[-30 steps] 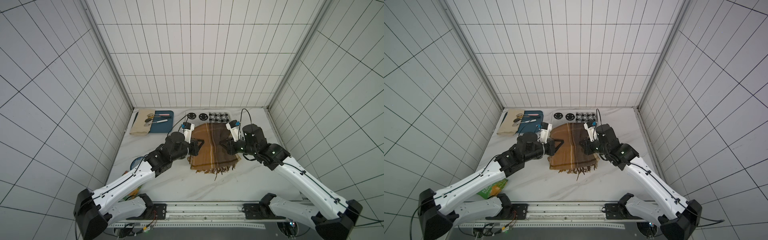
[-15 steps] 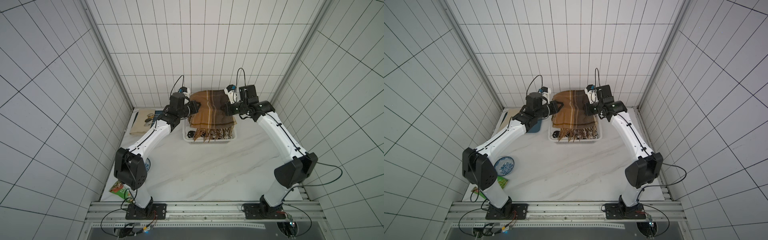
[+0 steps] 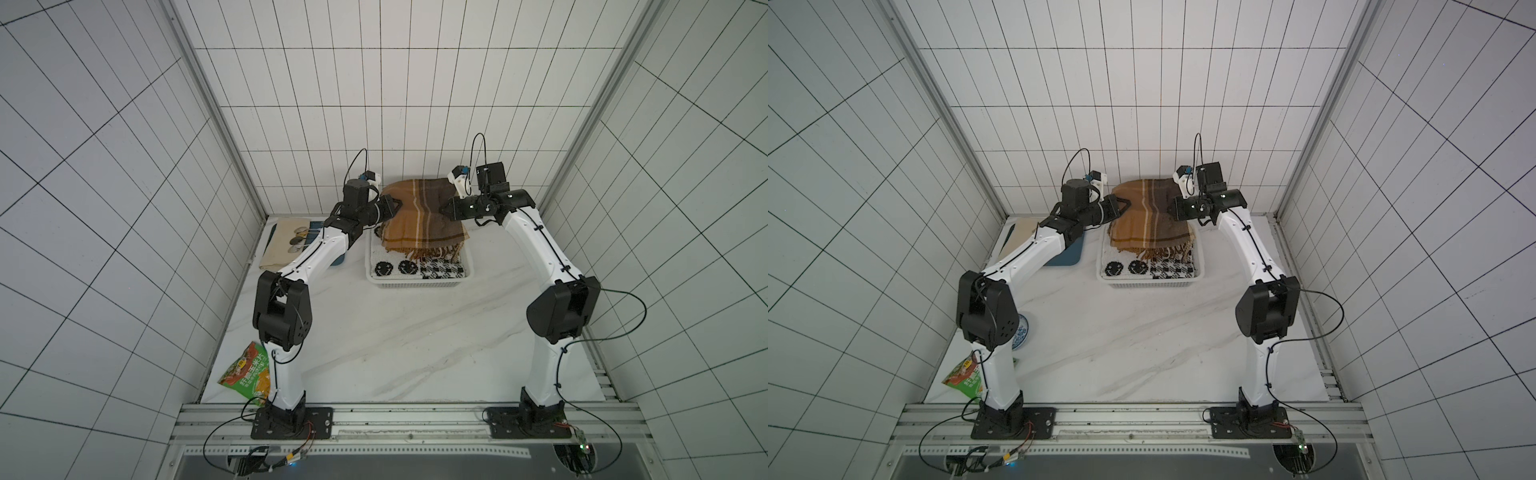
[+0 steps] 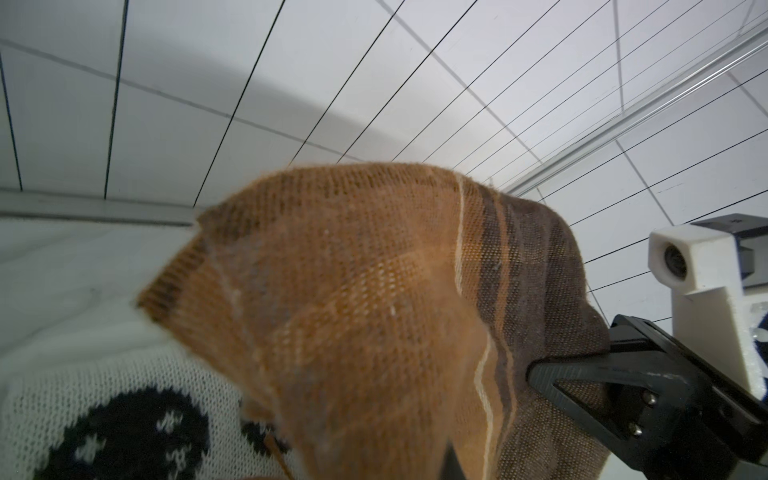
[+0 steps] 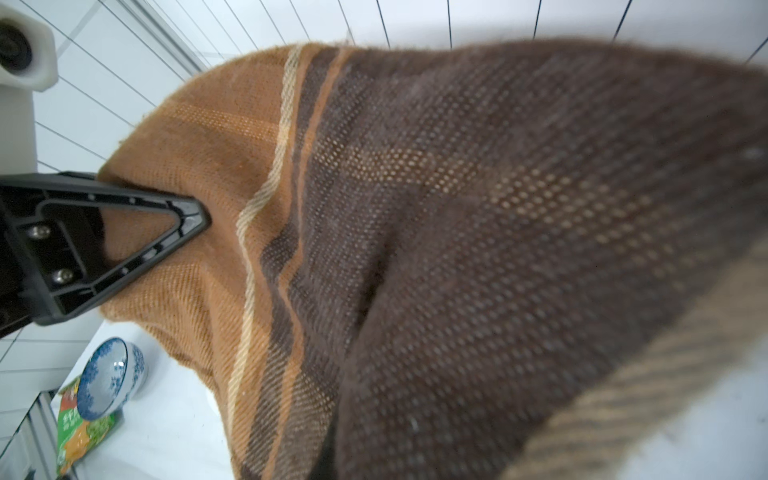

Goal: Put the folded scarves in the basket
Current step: Place the scarf in the basket.

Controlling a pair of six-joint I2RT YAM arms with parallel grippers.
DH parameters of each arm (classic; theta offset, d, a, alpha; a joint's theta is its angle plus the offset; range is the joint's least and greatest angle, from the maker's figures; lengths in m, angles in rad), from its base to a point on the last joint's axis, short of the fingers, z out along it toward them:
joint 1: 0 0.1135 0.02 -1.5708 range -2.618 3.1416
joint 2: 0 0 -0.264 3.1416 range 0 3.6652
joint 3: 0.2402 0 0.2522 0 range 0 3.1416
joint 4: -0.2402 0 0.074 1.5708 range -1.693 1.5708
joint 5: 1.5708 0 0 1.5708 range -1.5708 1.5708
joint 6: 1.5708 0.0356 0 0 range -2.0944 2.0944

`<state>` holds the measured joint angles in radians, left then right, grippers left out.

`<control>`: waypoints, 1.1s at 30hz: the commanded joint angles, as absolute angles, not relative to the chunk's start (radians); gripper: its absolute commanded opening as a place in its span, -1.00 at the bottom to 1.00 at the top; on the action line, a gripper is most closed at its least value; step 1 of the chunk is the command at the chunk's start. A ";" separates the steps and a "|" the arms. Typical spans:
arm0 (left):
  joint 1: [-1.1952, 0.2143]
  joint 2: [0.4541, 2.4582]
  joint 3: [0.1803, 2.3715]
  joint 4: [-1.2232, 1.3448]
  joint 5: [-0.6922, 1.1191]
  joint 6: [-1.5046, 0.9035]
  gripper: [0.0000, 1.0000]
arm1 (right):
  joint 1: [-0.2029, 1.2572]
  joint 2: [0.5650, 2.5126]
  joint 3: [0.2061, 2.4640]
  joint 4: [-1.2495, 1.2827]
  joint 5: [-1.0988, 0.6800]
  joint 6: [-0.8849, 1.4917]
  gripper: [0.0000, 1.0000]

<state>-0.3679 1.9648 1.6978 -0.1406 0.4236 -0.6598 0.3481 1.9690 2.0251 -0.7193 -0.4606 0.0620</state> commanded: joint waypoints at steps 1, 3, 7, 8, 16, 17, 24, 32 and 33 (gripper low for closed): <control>-0.341 1.928 1.624 -0.072 0.362 -0.670 -1.00 | 0.325 1.921 1.872 -0.651 -0.445 0.094 -1.00; -0.338 1.950 1.605 -0.078 0.368 -0.672 -1.00 | 0.324 1.931 1.822 -0.634 -0.443 0.094 -1.00; -0.337 1.978 1.591 -0.088 0.366 -0.679 -1.00 | 0.324 1.962 1.773 -0.626 -0.428 0.091 -1.00; -0.337 1.983 1.594 -0.095 0.368 -0.680 -1.00 | 0.323 1.966 1.767 -0.625 -0.419 0.087 -1.00; -0.336 1.990 1.587 -0.190 0.349 -0.651 -0.78 | 0.311 2.013 1.702 -0.622 -0.317 0.052 -1.00; -0.335 1.986 1.586 -0.202 0.341 -0.644 -0.68 | 0.308 2.019 1.695 -0.621 -0.315 0.052 -1.00; -0.333 1.965 1.539 -0.223 0.300 -0.614 -0.21 | 0.302 2.034 1.651 -0.598 -0.328 0.072 -0.86; -0.320 1.926 1.508 -0.168 0.367 -0.629 -0.18 | 0.313 2.021 1.688 -0.610 -0.372 0.063 -0.41; -0.322 1.898 1.470 -0.113 0.369 -0.643 -0.16 | 0.318 2.018 1.689 -0.611 -0.368 0.063 -0.40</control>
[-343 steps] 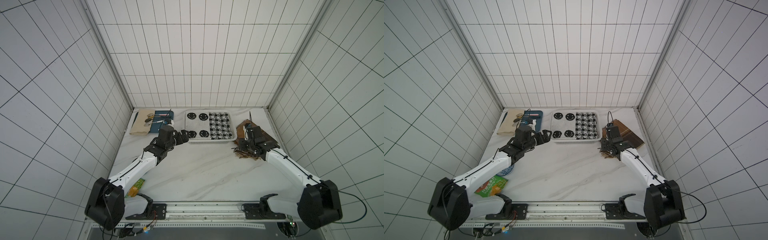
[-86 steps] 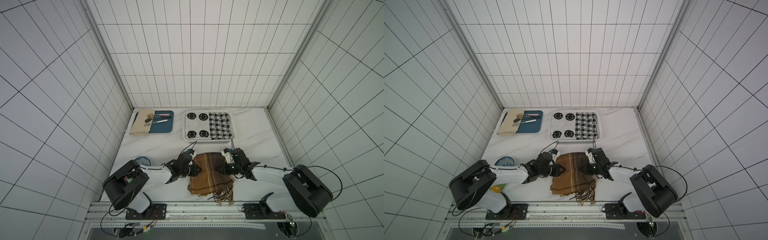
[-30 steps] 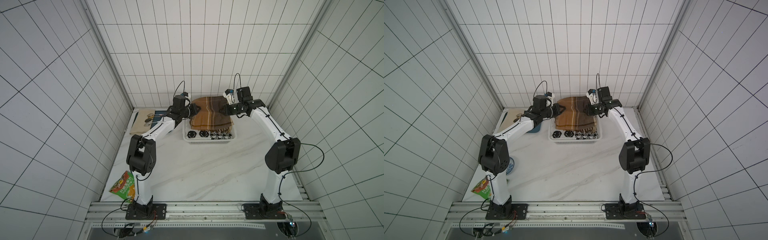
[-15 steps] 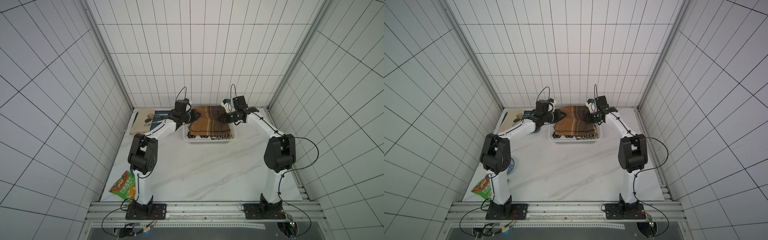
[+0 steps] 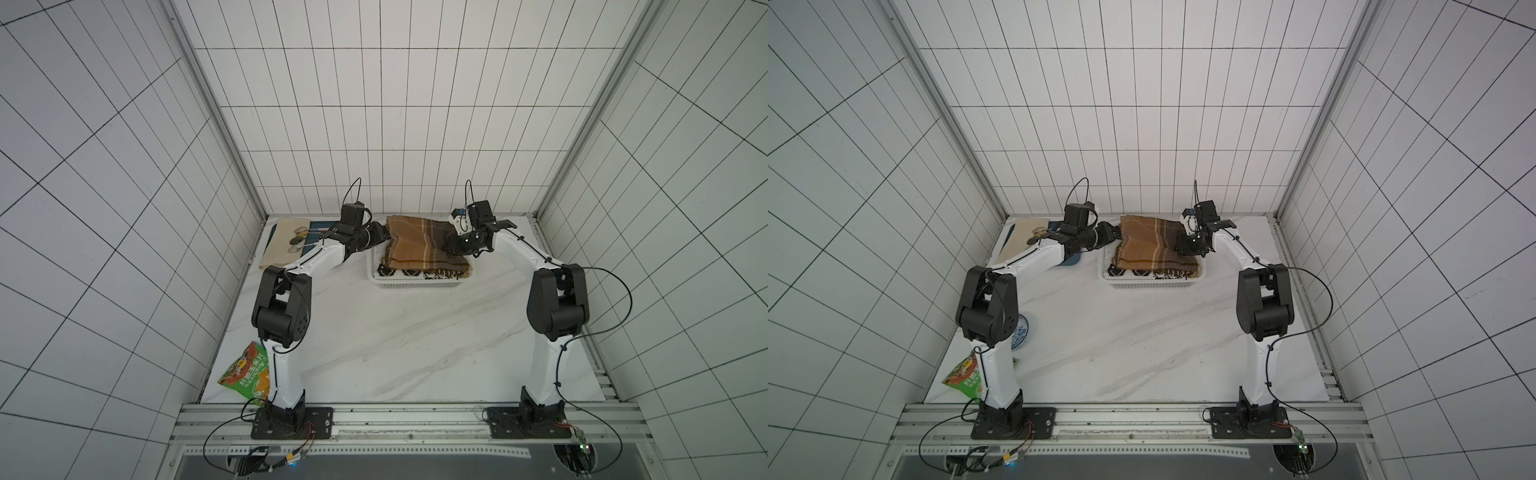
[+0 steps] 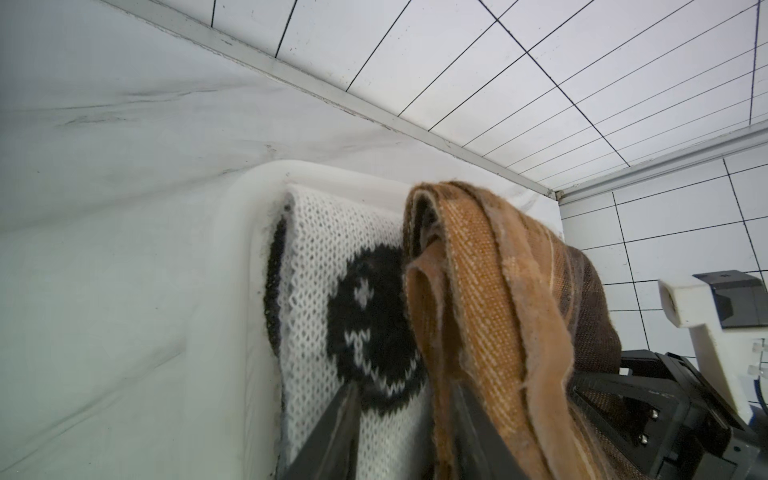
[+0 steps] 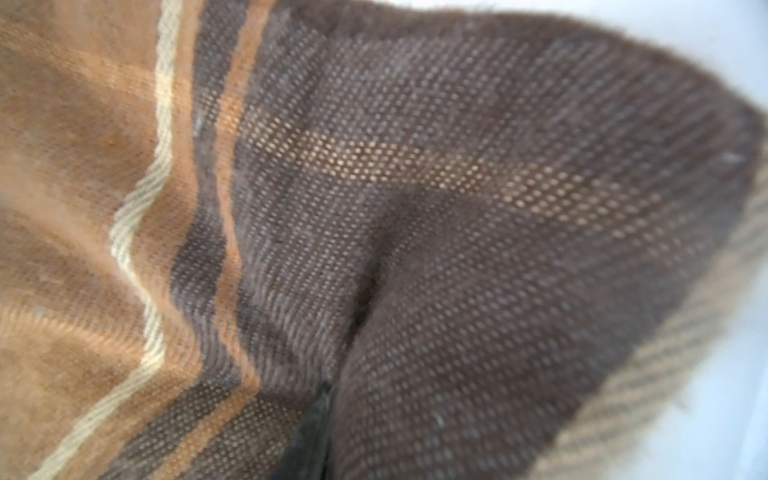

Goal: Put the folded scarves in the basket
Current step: Place the scarf in the basket.

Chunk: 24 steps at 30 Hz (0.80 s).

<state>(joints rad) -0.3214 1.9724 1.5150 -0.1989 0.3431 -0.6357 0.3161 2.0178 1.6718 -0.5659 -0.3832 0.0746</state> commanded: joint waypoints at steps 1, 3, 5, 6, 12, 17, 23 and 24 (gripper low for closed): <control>-0.322 1.868 1.436 -0.068 0.352 -0.660 -0.13 | 0.325 2.014 1.686 -0.609 -0.361 0.059 -0.37; -0.322 1.831 1.390 0.008 0.332 -0.676 -0.10 | 0.334 2.007 1.684 -0.606 -0.356 0.057 -0.35; -0.321 1.807 1.370 0.041 0.331 -0.694 -0.08 | 0.340 1.996 1.683 -0.605 -0.344 0.061 -0.27; -0.326 1.800 1.368 0.053 0.335 -0.695 -0.07 | 0.343 1.988 1.683 -0.606 -0.328 0.064 -0.18; -0.356 1.889 1.473 -0.025 0.459 -0.697 0.04 | 0.357 1.879 1.647 -0.579 -0.253 0.069 0.18; -0.364 1.963 1.548 -0.193 0.469 -0.649 -0.09 | 0.354 1.834 1.649 -0.603 -0.172 0.058 0.34; -0.390 2.005 1.623 -0.373 0.366 -0.514 -0.54 | 0.359 1.830 1.647 -0.591 -0.182 0.051 0.34; -0.389 2.007 1.624 -0.396 0.334 -0.500 -0.66 | 0.365 1.830 1.640 -0.576 -0.177 0.051 0.34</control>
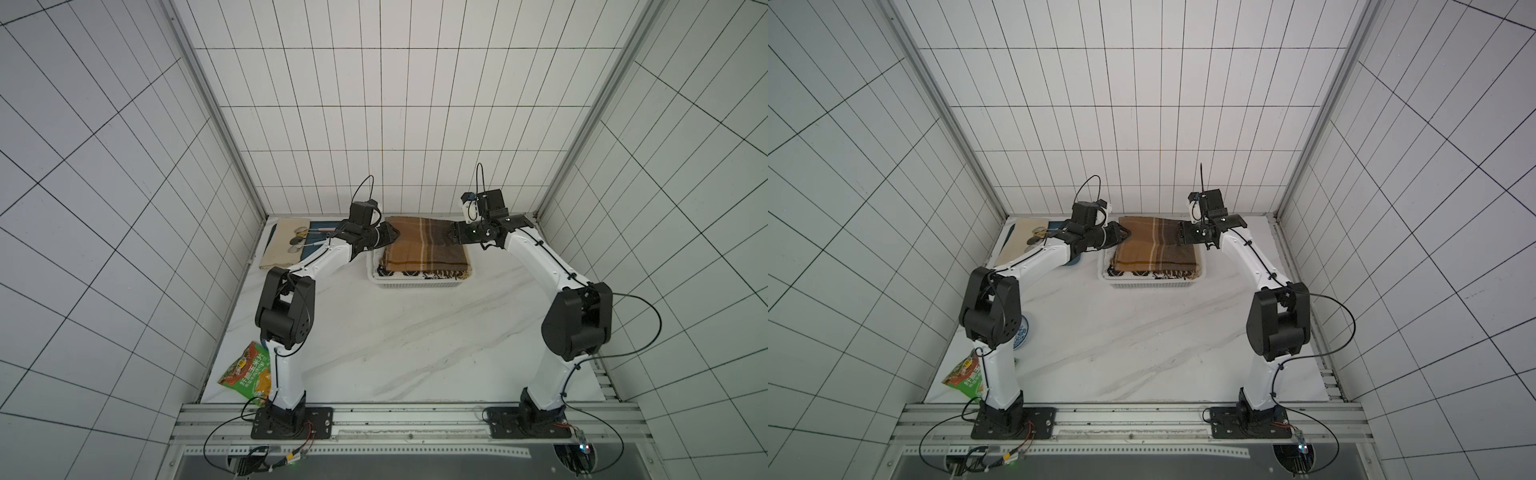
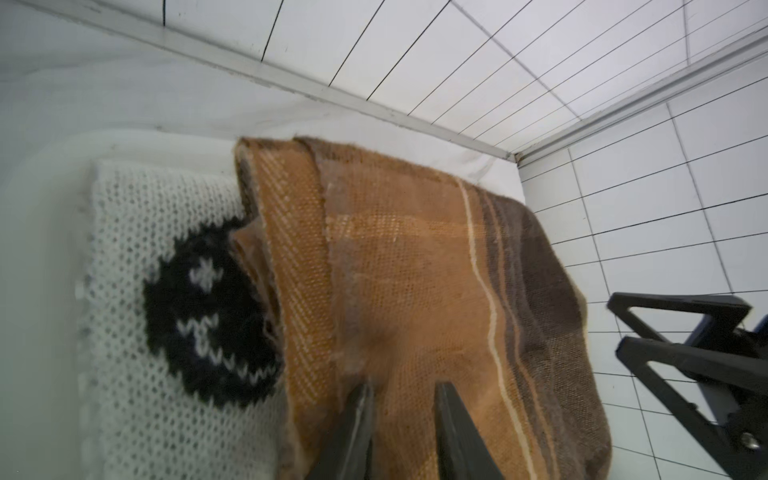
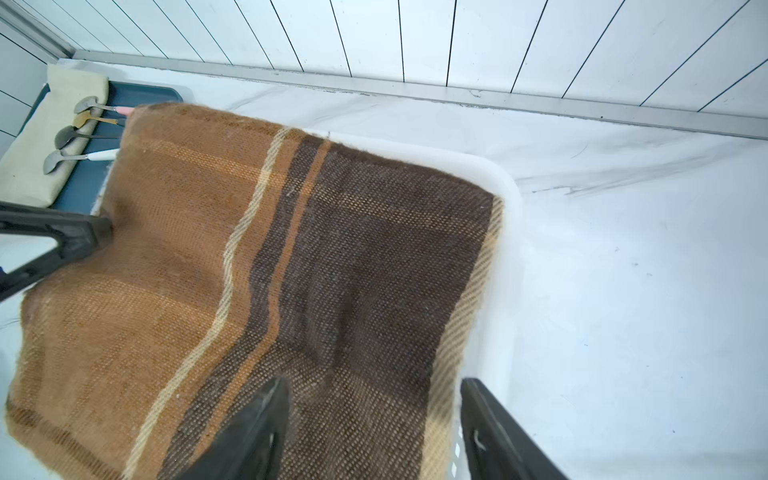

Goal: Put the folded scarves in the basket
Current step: Place the scarf in the basket.

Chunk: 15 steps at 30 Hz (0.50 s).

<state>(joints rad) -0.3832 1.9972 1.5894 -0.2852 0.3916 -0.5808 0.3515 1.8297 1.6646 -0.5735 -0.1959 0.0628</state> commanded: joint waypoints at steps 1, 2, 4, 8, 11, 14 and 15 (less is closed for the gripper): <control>-0.386 2.006 1.620 -0.410 0.329 -0.489 -0.76 | 0.373 1.831 1.636 -0.559 -0.173 0.048 0.33; -0.382 2.004 1.617 -0.424 0.328 -0.479 -0.84 | 0.379 1.836 1.636 -0.552 -0.167 0.046 0.33; -0.374 1.985 1.592 -0.441 0.305 -0.464 -1.00 | 0.391 1.857 1.655 -0.554 -0.164 0.039 0.30; -0.339 1.947 1.530 -0.404 0.269 -0.457 -1.00 | 0.394 1.913 1.675 -0.549 -0.229 0.041 0.27; -0.325 1.965 1.553 -0.422 0.285 -0.454 -0.98 | 0.389 1.965 1.694 -0.571 -0.225 0.050 0.25; -0.325 1.969 1.559 -0.417 0.288 -0.460 -0.55 | 0.372 1.986 1.709 -0.610 -0.211 0.057 0.21; -0.326 1.951 1.532 -0.366 0.301 -0.469 -0.51 | 0.371 1.974 1.702 -0.610 -0.217 0.055 0.20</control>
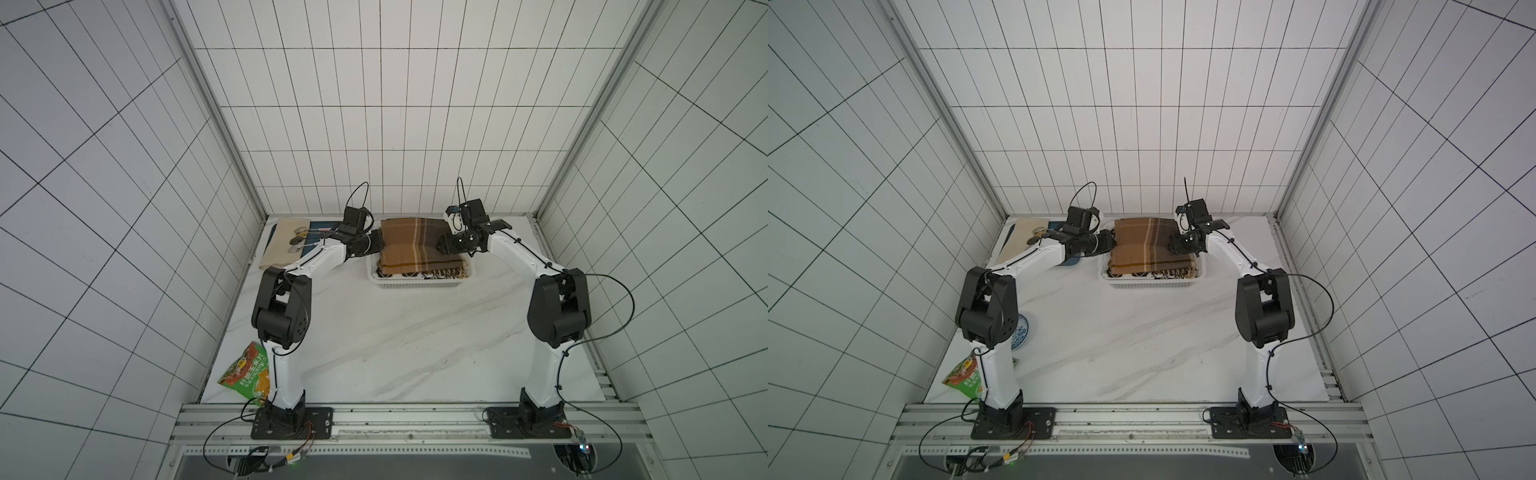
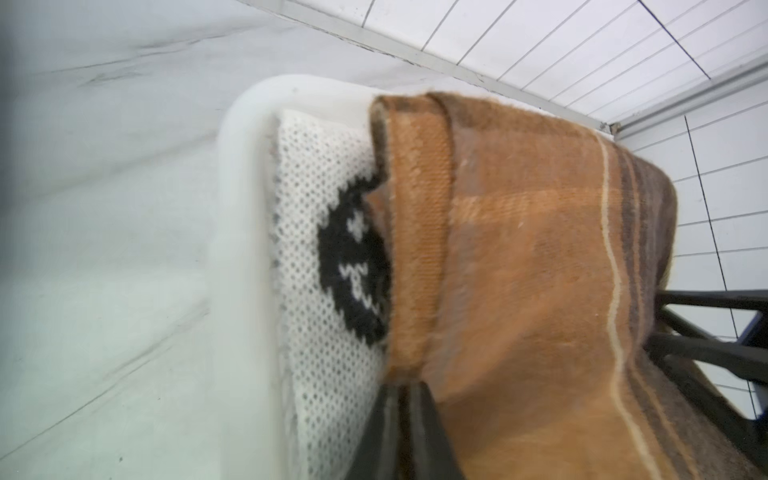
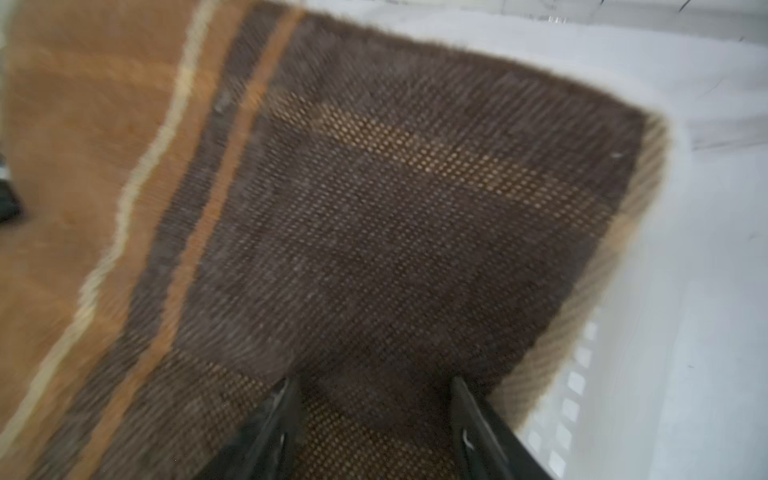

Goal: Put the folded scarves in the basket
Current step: Place the scarf in the basket, then reset both arms

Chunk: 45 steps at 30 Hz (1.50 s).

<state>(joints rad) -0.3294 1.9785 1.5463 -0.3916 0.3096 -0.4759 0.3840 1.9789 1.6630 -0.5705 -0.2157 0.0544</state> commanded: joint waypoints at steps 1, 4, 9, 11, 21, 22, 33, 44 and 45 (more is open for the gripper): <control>-0.327 1.933 1.503 -0.315 0.321 -0.481 -0.44 | 0.372 1.956 1.692 -0.598 -0.224 0.052 0.20; -0.328 1.893 1.475 -0.269 0.339 -0.499 -0.25 | 0.381 1.895 1.668 -0.584 -0.218 0.055 0.20; -0.324 1.774 1.400 -0.258 0.238 -0.493 -0.18 | 0.422 1.764 1.610 -0.565 -0.151 0.037 0.29; -0.327 1.697 1.335 -0.226 0.192 -0.480 -0.11 | 0.440 1.705 1.565 -0.551 -0.119 0.025 0.36; -0.399 1.111 0.726 0.028 -0.441 -0.132 0.96 | 0.453 1.220 0.959 -0.226 0.069 -0.033 0.98; -0.382 1.076 0.627 0.147 -0.471 -0.085 0.97 | 0.454 1.169 0.855 -0.125 0.107 -0.079 0.98; -0.207 1.291 0.386 0.541 -0.467 -0.052 0.96 | 0.234 1.270 0.344 0.635 0.295 -0.143 0.98; -0.068 1.466 0.369 0.853 -0.364 -0.082 0.96 | -0.064 1.361 0.287 0.909 -0.013 0.070 0.98; -0.051 1.508 0.363 0.907 -0.348 -0.099 0.96 | -0.063 1.394 0.286 0.948 -0.018 0.066 0.98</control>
<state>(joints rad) -0.0845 1.4322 0.3962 0.6983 -0.4171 -0.0753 -0.0566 1.3342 0.3206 0.7952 0.0887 0.0208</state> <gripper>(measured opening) 0.980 0.990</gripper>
